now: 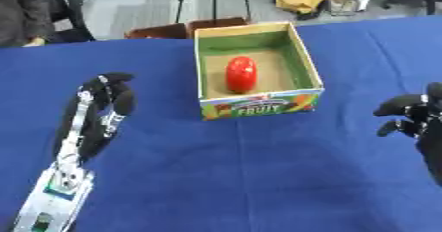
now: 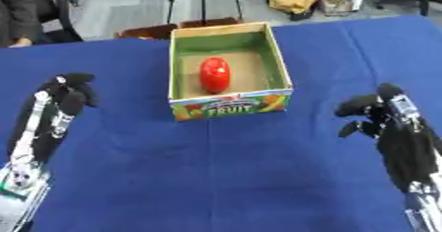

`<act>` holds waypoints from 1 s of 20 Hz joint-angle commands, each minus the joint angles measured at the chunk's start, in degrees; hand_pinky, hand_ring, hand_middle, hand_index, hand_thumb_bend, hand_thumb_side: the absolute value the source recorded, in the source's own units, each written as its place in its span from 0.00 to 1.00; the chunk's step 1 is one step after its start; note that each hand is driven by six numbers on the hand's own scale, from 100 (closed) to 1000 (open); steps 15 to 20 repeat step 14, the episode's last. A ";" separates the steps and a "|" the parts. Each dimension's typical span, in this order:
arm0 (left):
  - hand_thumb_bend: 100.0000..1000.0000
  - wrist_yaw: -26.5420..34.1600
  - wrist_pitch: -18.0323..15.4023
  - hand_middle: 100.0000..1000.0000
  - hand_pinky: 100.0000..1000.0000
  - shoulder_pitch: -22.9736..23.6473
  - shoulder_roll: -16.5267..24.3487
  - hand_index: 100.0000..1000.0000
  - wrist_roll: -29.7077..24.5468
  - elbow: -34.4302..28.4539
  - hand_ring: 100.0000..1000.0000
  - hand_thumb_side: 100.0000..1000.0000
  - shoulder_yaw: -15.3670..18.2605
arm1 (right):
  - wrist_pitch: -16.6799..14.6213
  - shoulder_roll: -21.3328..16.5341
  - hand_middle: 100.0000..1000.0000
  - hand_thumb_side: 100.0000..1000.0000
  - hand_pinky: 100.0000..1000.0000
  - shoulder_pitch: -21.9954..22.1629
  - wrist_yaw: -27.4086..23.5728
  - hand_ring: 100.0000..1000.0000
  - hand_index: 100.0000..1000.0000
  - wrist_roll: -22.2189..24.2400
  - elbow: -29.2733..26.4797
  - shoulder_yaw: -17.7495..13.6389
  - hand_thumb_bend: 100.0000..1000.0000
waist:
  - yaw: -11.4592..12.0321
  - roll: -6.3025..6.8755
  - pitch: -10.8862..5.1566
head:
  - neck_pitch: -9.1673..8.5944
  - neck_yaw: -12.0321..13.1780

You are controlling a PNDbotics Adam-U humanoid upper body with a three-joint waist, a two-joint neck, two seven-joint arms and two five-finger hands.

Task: Pick up objects on the table and place them in the box.

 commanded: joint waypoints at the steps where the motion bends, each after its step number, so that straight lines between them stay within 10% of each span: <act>1: 0.77 0.44 -1.28 0.42 0.51 0.47 -1.05 0.69 0.82 0.08 0.41 0.87 0.96 | 0.02 -0.32 0.54 0.98 0.40 -0.49 0.20 0.61 0.56 -0.16 -0.85 -0.48 0.00 | 0.12 -0.21 -0.84 | 0.93 0.32; 20: 0.74 0.71 -2.77 0.42 0.51 1.98 -3.10 0.68 1.33 1.73 0.41 0.90 0.85 | -0.01 -0.19 0.54 0.98 0.40 -0.37 0.26 0.61 0.56 -0.26 -0.94 -0.57 0.00 | 0.19 -0.52 -0.53 | 1.13 0.14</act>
